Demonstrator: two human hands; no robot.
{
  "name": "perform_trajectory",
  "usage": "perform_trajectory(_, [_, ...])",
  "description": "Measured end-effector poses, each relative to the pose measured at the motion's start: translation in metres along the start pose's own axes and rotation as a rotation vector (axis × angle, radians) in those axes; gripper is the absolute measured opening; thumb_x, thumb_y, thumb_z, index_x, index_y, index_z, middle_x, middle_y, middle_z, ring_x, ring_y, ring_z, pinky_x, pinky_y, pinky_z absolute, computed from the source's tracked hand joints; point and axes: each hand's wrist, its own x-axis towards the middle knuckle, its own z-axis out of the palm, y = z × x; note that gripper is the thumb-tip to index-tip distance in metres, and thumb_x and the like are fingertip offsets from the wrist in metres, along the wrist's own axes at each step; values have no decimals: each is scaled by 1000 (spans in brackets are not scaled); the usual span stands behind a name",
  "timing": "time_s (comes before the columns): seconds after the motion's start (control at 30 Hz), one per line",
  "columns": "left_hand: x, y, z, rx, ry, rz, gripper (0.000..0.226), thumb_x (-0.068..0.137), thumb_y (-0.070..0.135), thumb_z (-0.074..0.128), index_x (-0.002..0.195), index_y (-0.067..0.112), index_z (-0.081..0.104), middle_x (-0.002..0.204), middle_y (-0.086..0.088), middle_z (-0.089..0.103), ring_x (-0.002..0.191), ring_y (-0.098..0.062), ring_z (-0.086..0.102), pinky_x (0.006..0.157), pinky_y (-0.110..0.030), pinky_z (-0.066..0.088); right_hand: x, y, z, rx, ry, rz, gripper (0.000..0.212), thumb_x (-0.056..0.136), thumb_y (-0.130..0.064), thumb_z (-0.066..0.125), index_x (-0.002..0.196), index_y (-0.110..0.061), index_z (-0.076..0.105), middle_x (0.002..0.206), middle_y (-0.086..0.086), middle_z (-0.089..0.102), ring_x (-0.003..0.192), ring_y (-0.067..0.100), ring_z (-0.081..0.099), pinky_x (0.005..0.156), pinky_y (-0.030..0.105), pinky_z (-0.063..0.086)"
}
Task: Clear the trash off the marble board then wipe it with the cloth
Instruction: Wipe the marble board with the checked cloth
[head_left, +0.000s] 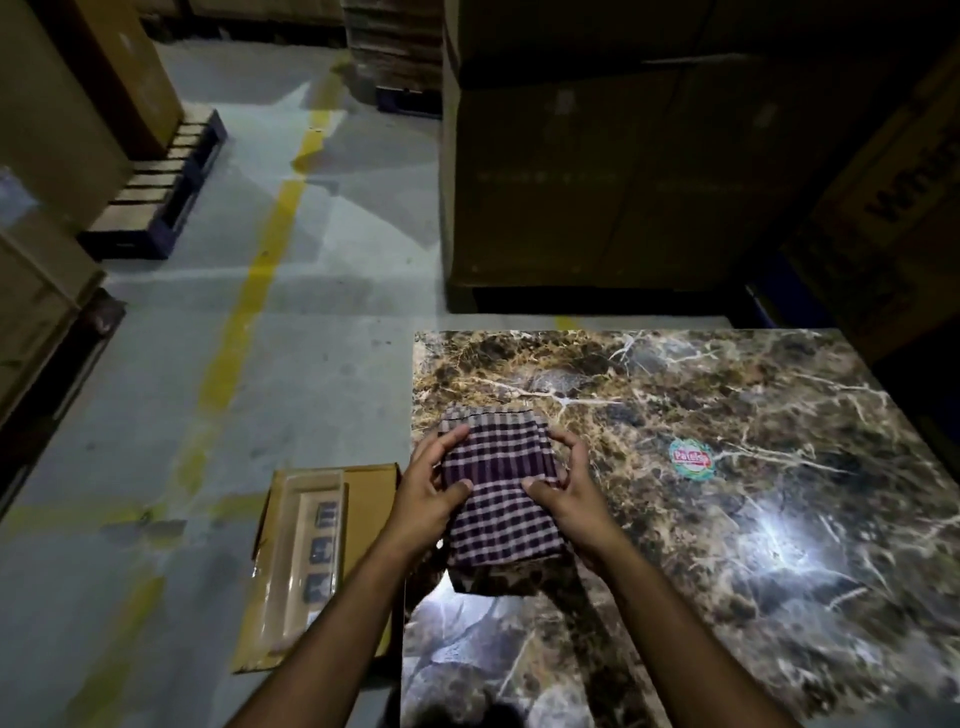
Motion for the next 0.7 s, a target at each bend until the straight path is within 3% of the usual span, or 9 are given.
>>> perform_trajectory(0.07, [12,-2,-2,16,44,-16,58,90,0,71,135,36,60,152,-1,38,143,-21,39,115,-48,41,17,-3,-7,-118,-24,-73,63,95,-1,65,140,-37,38,132,3,62,113,19,69,86,46,62])
perform_trajectory(0.2, [44,5,-10,21,2,-59,64,87,-8,67,139,28,56,151,2,39,135,-22,49,95,-32,57,65,-13,-17,-469,-63,-250,43,94,-3,66,126,-31,65,130,-16,61,117,-11,56,106,34,51])
perform_trajectory(0.3, [86,12,-19,110,-9,-18,72,85,-11,64,145,27,51,153,2,35,133,-23,51,90,-23,56,108,-24,-20,-597,-81,-277,48,91,3,66,129,-26,67,130,-8,60,124,9,56,104,18,44])
perform_trajectory(0.43, [143,17,-22,264,62,26,72,84,-16,61,147,15,47,155,-5,32,134,-23,48,89,-7,48,162,-37,-18,-671,-78,-303,52,92,2,65,140,-17,61,140,5,58,129,19,53,103,16,36])
perform_trajectory(0.5, [167,9,-24,323,69,-17,74,85,-10,66,149,19,46,157,-4,32,135,-24,47,96,-15,50,188,-38,-18,-697,-92,-249,57,94,-3,65,147,-18,53,149,4,53,134,17,51,107,19,36])
perform_trajectory(0.6, [185,-15,-28,442,60,-165,74,85,2,73,150,21,44,158,-11,29,138,-34,46,111,-43,45,213,-28,-18,-911,-169,-126,62,97,-16,64,155,-18,42,159,12,41,148,29,36,119,36,32])
perform_trajectory(0.7, [179,-36,-22,629,73,-201,66,89,14,70,149,21,46,159,-13,30,144,-36,31,119,-46,30,218,-18,-9,-1006,-98,-96,57,96,-19,61,152,-20,45,160,15,36,148,34,30,119,40,29])
